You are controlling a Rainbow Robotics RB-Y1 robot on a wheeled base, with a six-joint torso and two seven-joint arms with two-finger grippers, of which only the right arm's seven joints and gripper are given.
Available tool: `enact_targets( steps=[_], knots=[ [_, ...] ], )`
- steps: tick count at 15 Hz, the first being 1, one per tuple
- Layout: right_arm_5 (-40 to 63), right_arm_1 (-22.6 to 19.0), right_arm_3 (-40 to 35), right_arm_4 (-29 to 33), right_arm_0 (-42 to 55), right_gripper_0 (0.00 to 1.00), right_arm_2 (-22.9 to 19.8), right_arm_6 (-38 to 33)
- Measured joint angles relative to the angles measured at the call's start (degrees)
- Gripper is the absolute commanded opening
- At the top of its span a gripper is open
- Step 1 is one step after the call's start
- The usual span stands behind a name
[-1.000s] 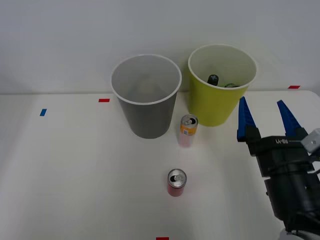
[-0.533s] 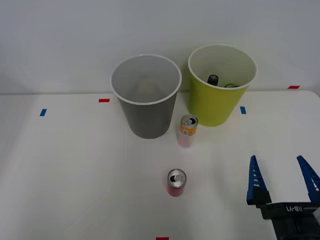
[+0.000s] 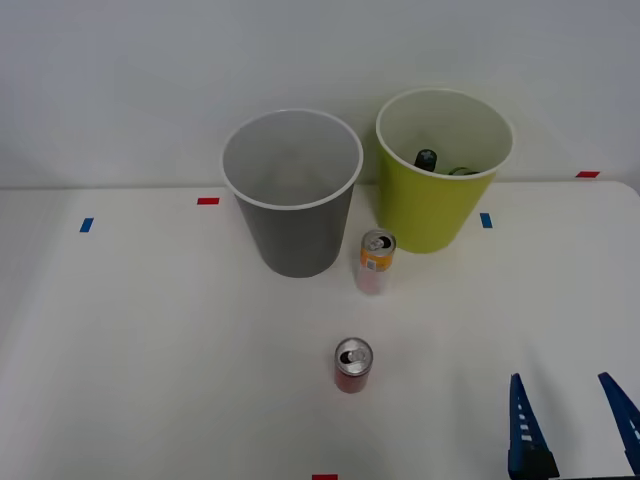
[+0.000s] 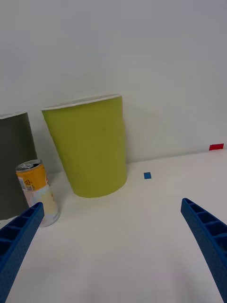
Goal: Put cans in the gray bin, plastic bottles in the light green bin
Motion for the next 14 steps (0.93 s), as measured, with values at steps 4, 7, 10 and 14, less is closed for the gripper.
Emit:
enact_targets(
  steps=[4,7,10,14],
  knots=[
    [-2.7,3.9,0.4,3.3,5.3,1.0,0.3,-1.8],
    [-2.8,5.3,1.4,4.6,5.8,1.0,-1.1,-0.5],
    [-2.9,6.1,4.5,6.1,5.6,1.0,-3.7,0.3],
    [-3.0,7.1,5.7,7.6,5.5,1.0,-5.3,-0.7]
  ],
)
